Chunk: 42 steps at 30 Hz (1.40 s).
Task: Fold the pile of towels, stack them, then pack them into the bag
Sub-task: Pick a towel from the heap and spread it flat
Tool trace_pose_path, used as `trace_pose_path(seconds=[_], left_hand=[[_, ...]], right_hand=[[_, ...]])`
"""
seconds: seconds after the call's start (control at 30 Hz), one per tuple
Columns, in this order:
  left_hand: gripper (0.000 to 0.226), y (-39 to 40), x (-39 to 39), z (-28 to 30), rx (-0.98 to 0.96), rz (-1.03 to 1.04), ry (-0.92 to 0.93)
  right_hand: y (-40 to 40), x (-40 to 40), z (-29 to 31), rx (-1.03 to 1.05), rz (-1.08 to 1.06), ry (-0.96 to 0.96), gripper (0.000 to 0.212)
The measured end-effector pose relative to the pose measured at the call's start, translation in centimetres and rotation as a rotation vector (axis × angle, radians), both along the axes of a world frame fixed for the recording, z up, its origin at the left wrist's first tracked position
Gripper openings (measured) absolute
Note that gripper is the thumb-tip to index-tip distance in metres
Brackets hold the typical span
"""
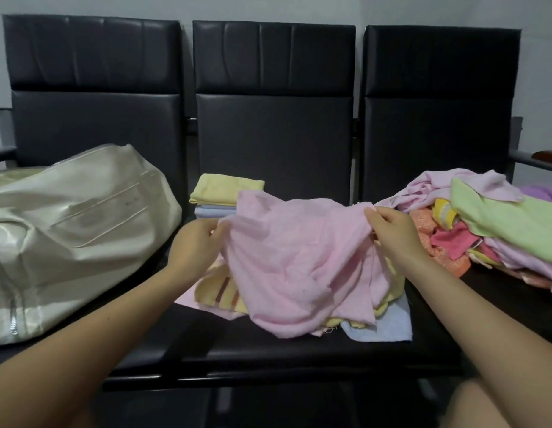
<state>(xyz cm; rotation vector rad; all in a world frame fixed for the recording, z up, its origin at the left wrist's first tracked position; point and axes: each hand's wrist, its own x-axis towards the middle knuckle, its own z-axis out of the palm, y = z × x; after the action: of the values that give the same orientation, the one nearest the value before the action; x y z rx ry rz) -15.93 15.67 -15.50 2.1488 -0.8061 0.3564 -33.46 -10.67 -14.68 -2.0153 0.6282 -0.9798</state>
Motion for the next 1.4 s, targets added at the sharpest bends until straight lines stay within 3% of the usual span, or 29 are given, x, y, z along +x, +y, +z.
trace_pose_path(seconds=[0.07,0.13,0.17,0.23,0.3,0.37,0.43,0.5,0.57,0.63,0.77,0.87,0.93,1.0,1.07,1.13,1.2,1.33,1.4], left_hand=[[0.048,-0.2,1.1,0.9,0.027,0.064,-0.053],[0.045,-0.6,2.1,1.5,-0.020,0.116,0.038],[0.042,-0.8,2.3,1.9,-0.136,0.113,0.189],[0.032,-1.3,2.5,2.7,-0.506,0.033,0.659],[0.025,-1.6,2.8,3.0,-0.762,-0.133,0.964],[0.028,-1.8,2.9,2.8,-0.869,-0.194,1.077],[0.038,-2.2,3.0,2.0,-0.874,-0.197,1.125],[0.044,-3.1,3.3,0.9,-0.765,-0.181,1.183],[0.047,-3.3,3.2,-0.1,-0.583,-0.128,1.199],[0.046,-3.0,3.0,-1.0,-0.463,-0.138,1.277],[0.062,-1.1,2.9,-1.9,-0.195,-0.117,1.191],[0.045,0.0,1.0,-1.8,0.009,-0.244,1.186],[0.034,0.2,-0.3,-1.9,0.142,-0.317,1.049],[0.039,0.0,-1.4,-2.1,0.194,-0.368,0.861],[0.039,-0.6,-2.4,-1.7,0.096,-0.433,0.798],[0.028,-1.2,-3.4,-0.4,-0.184,-0.556,0.910],[0.024,-1.6,-4.2,1.4,-0.421,-0.627,0.988],[0.030,-1.7,-2.9,4.3,-0.649,-0.554,1.035],[0.033,-2.1,-1.7,5.5,-0.697,-0.429,0.985]], right_hand=[[-0.4,0.2,0.1,-0.148,-0.084,0.088,0.043],[-0.5,0.5,0.4,-0.252,-0.171,0.127,0.042],[-0.3,0.5,0.6,-0.277,-0.201,0.114,0.041],[-0.1,0.8,1.0,-0.278,-0.243,0.080,0.040],[0.0,1.5,1.4,-0.094,-0.234,0.000,0.037],[-0.1,2.7,1.6,0.367,-0.115,-0.181,0.026],[-0.2,3.8,1.4,0.699,0.065,-0.292,0.027],[-0.3,4.3,0.4,0.785,0.185,-0.210,0.033],[-0.5,3.8,-0.6,0.728,0.232,0.016,0.036],[-0.9,2.8,-1.2,0.505,0.252,0.258,0.043],[-0.4,1.1,-1.0,0.214,0.334,0.454,0.036],[0.8,0.6,-1.3,0.080,0.348,0.464,0.047],[1.1,0.4,-1.3,0.035,0.334,0.437,0.043],[1.3,0.0,-0.9,0.030,0.341,0.380,0.037],[1.7,-0.1,-0.3,0.077,0.340,0.243,0.029],[2.5,-0.2,0.7,0.208,0.337,0.047,0.009],[3.0,-0.2,1.7,0.335,0.324,-0.118,0.017],[2.8,-0.1,4.1,0.544,0.322,-0.341,0.015],[2.4,-0.1,5.4,0.761,0.350,-0.514,0.018]])
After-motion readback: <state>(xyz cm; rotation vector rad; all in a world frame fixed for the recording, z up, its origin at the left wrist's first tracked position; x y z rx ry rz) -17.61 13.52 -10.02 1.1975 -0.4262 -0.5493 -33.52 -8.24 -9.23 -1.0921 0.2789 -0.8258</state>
